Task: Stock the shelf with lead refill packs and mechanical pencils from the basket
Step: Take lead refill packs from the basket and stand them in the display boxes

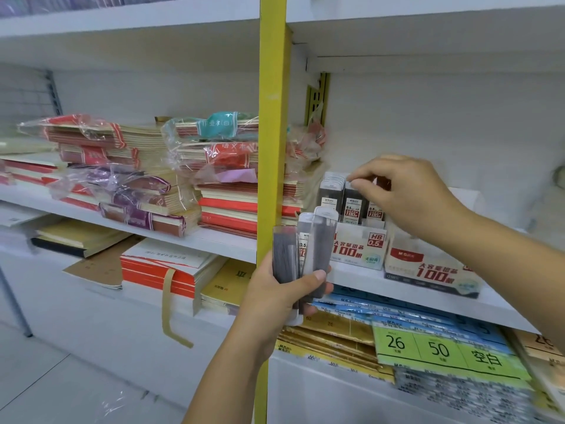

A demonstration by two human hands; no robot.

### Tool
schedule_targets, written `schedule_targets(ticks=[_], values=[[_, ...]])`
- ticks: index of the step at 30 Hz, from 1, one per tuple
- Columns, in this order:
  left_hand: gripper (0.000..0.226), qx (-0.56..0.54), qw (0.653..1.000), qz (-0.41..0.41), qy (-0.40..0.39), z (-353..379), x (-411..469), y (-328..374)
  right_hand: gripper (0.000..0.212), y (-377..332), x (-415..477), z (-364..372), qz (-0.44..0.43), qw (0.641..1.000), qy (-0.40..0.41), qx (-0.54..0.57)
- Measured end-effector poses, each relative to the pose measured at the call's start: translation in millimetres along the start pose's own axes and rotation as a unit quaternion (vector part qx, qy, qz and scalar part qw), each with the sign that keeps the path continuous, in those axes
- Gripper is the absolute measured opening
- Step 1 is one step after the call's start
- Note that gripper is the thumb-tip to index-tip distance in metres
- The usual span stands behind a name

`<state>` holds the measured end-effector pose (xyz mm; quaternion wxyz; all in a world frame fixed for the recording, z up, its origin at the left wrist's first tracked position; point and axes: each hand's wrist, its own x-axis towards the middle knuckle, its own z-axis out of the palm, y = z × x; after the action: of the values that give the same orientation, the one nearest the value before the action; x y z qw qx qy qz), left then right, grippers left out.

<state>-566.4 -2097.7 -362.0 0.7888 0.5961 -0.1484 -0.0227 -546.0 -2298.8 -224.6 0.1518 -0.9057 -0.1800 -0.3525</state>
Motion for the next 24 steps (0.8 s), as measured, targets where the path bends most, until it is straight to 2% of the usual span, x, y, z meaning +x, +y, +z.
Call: schedule_targets(ticks=[2,4,6,9,12,15,18,21,24], values=[[0.050,0.001,1.000,0.002,-0.014,3,-2,3,0.017,-16,-14,-1,0.030,0.987,-0.054,0.151],[0.049,-0.002,1.000,0.003,-0.024,7,-4,5,0.023,-25,-23,3,0.072,0.957,-0.124,0.252],[0.050,-0.005,1.000,0.003,-0.030,10,-7,5,0.022,-28,-27,9,0.099,0.939,-0.151,0.293],[0.058,-0.011,0.999,0.002,-0.043,11,-10,7,0.016,-25,-30,10,0.128,0.917,-0.142,0.350],[0.064,-0.014,0.999,-0.004,-0.042,7,-11,8,0.010,-21,-35,7,0.122,0.913,-0.146,0.362],[0.071,-0.014,0.999,-0.006,-0.037,4,-11,9,0.013,-19,-36,6,0.124,0.923,-0.123,0.342],[0.064,-0.013,0.999,-0.011,-0.031,1,-11,8,0.003,-19,-35,4,0.140,0.927,-0.118,0.327],[0.056,0.006,1.000,-0.010,-0.002,-1,-9,6,0.020,-17,-35,1,0.139,0.929,-0.136,0.315],[0.042,0.017,1.000,-0.004,0.020,-2,-6,2,0.029,-19,-35,0,0.154,0.907,-0.123,0.372]])
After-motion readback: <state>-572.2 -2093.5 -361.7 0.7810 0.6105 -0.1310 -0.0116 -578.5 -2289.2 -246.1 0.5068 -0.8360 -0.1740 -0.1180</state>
